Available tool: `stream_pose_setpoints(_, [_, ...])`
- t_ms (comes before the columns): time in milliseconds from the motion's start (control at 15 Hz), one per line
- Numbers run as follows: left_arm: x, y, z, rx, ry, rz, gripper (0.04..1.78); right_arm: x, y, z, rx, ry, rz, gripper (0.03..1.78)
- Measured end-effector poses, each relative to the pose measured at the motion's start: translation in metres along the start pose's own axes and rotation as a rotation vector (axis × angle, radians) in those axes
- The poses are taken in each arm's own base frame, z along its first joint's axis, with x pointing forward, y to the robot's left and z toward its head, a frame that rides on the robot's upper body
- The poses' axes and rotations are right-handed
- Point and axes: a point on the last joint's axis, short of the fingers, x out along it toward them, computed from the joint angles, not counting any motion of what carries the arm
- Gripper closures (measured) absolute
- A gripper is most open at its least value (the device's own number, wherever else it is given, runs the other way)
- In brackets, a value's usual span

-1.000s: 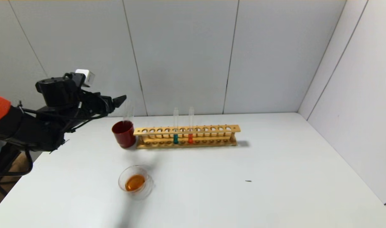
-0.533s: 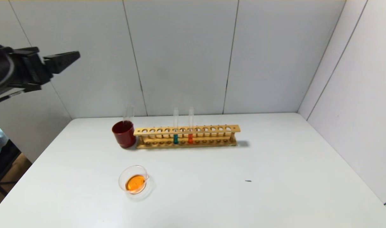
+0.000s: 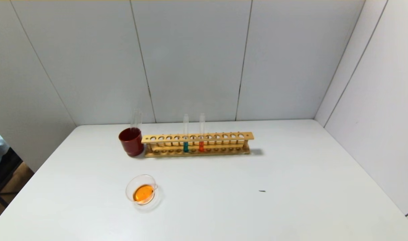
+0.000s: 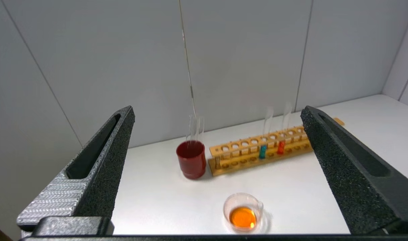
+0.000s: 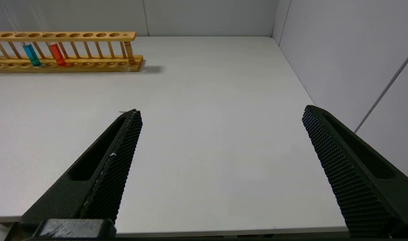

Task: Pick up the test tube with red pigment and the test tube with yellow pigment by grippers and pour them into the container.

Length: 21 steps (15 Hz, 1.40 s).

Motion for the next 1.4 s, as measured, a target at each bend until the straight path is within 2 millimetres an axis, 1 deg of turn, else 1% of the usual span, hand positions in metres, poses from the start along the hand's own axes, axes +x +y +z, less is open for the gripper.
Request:
stream_pose_setpoints(133, [-0.031, -0.007, -0.016, 0.008, -0.033, 0.002, 0.07, 0.000, 0.000, 0.000, 0.000, 0.000, 0.000, 0.06])
stream_pose_setpoints(200, [-0.043, -0.011, -0.028, 0.010, -0.044, 0.002, 0.07, 0.000, 0.000, 0.000, 0.000, 0.000, 0.000, 0.06])
stream_pose_setpoints(333, [-0.057, -0.015, -0.059, 0.006, -0.030, 0.000, 0.07, 0.000, 0.000, 0.000, 0.000, 0.000, 0.000, 0.06])
stream_pose_setpoints(600, [-0.064, -0.019, -0.116, -0.013, 0.048, -0.006, 0.07, 0.000, 0.000, 0.000, 0.000, 0.000, 0.000, 0.06])
stream_pose_setpoints(867, [-0.063, -0.020, -0.163, -0.034, 0.149, 0.019, 0.07, 0.000, 0.000, 0.000, 0.000, 0.000, 0.001, 0.06])
stream_pose_setpoints(1133, [-0.063, -0.017, -0.184, -0.024, 0.230, 0.185, 0.07, 0.000, 0.000, 0.000, 0.001, 0.000, 0.000, 0.06])
stream_pose_setpoints(1400, [-0.063, -0.017, -0.187, 0.006, 0.240, 0.185, 0.07, 0.000, 0.000, 0.000, 0.000, 0.000, 0.001, 0.06])
